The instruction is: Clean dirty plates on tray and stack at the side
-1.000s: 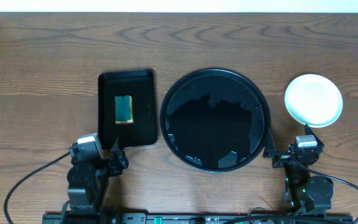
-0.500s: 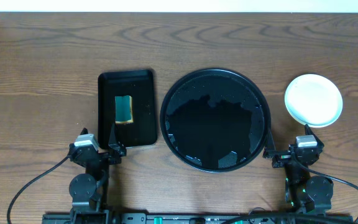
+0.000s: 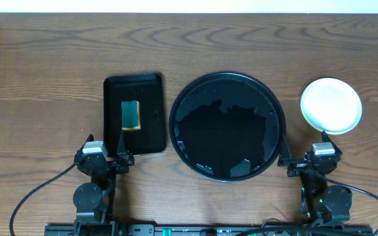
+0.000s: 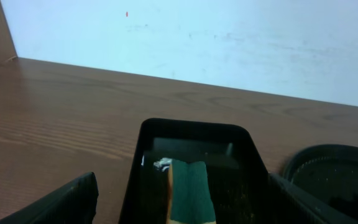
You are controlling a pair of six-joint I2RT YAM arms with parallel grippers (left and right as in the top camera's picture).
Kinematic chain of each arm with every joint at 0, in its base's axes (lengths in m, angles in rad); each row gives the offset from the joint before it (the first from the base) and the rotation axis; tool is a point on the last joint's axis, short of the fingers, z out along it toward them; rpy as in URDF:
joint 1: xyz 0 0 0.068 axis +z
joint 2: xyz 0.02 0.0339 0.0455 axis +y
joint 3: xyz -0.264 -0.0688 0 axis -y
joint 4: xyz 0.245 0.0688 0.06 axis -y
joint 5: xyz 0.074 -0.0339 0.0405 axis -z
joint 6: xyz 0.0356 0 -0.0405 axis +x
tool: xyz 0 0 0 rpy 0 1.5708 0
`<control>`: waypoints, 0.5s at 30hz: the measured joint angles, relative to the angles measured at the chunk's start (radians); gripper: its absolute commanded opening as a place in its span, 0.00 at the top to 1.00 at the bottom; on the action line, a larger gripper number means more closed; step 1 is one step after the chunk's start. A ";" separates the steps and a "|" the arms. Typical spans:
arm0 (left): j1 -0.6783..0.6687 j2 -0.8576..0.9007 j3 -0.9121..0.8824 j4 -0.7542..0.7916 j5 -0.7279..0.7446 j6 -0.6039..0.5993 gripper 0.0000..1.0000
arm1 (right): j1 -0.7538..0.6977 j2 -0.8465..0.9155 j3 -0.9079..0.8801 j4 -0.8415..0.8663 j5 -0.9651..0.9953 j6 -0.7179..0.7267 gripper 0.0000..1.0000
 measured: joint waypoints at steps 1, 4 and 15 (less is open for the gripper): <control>0.000 0.000 0.000 0.000 0.000 0.000 0.15 | 0.000 0.000 0.000 0.000 0.000 0.000 0.01; 0.000 0.000 0.000 0.000 0.000 0.000 0.15 | 0.000 0.000 0.000 0.000 0.000 0.000 0.01; 0.000 0.000 0.000 0.000 0.001 0.011 0.16 | 0.000 0.000 0.000 0.000 0.000 0.000 0.01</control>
